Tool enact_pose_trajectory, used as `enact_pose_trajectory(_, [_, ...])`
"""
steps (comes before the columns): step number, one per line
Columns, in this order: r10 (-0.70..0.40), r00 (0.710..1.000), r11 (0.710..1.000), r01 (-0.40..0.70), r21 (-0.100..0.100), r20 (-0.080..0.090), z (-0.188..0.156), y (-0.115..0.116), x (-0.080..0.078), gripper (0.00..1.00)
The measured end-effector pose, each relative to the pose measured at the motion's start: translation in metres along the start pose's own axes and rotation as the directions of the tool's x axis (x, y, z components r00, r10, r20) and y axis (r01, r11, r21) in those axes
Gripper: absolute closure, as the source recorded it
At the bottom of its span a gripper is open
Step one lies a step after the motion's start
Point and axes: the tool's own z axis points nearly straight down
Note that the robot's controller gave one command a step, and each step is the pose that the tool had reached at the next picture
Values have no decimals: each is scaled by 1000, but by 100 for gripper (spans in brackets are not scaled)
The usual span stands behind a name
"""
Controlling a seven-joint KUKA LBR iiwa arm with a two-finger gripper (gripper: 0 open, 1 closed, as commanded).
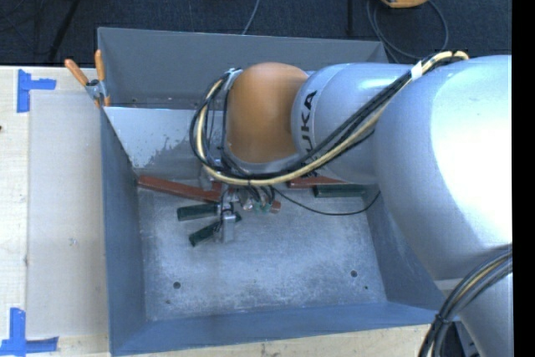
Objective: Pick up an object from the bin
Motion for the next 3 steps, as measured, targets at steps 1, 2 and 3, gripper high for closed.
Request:
enact_pose_trajectory(1, [4, 1000, 1000, -4, -3, 10, -11, 1, -4, 100])
enact_pose_trajectory(2, [-310, 951, 951, 310, 3, 5, -52, -31, 26, 100])
enact_pose_trajectory(3, [-308, 952, 952, 308, 1, 3, -50, -30, 27, 0])
